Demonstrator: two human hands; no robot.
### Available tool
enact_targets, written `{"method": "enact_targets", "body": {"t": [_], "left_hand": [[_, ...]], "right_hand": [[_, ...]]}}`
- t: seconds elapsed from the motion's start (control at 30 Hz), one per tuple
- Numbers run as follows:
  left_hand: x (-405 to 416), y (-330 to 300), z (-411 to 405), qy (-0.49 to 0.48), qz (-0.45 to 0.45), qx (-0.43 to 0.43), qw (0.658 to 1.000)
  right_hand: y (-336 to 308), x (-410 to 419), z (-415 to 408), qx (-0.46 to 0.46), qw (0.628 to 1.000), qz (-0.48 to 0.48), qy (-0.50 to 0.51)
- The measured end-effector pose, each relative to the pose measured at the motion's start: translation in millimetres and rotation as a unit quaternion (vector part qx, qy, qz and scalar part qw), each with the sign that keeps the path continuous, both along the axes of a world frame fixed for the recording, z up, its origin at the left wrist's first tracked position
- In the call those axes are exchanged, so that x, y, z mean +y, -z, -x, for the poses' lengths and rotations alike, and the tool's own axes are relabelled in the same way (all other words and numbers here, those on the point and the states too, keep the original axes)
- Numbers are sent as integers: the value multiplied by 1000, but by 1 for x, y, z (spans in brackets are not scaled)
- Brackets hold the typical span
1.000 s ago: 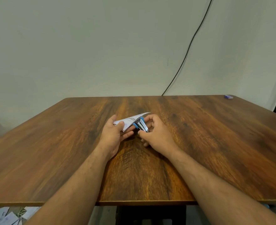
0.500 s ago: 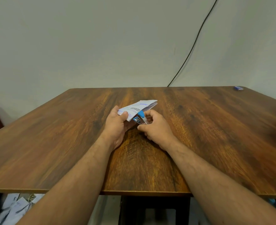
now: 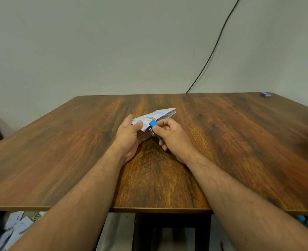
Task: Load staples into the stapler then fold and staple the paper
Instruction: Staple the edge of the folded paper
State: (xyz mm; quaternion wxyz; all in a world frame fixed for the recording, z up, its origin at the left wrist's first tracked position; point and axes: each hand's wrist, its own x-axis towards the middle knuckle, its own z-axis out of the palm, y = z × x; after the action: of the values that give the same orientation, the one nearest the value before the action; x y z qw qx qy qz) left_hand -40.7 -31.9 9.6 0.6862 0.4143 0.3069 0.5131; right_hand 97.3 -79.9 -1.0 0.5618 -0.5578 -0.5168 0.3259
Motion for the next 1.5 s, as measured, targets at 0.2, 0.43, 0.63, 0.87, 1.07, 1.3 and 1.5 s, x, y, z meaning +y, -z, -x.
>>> {"method": "enact_targets", "body": {"t": [0.2, 0.43, 0.63, 0.87, 1.07, 1.3, 1.5], "left_hand": [[5, 1, 4, 4, 20, 0, 1000], [6, 5, 1, -32, -23, 103, 994], [4, 4, 0, -39, -40, 119, 991], [-4, 3, 1, -47, -57, 89, 993], [-6, 3, 2, -49, -71, 106, 991], [-6, 5, 1, -44, -96, 113, 988], [-9, 3, 3, -28, -94, 119, 988]], "right_hand": [[-3, -1, 0, 82, 996, -4, -39], [-8, -7, -3, 38, 998, 19, -42], [-6, -3, -2, 35, 999, 23, -29], [-5, -4, -5, 27, 999, 29, -23], [-3, -1, -9, 102, 994, 26, -19], [-5, -4, -13, 159, 981, 54, -101], [-6, -5, -16, 153, 980, 67, -112]]}}
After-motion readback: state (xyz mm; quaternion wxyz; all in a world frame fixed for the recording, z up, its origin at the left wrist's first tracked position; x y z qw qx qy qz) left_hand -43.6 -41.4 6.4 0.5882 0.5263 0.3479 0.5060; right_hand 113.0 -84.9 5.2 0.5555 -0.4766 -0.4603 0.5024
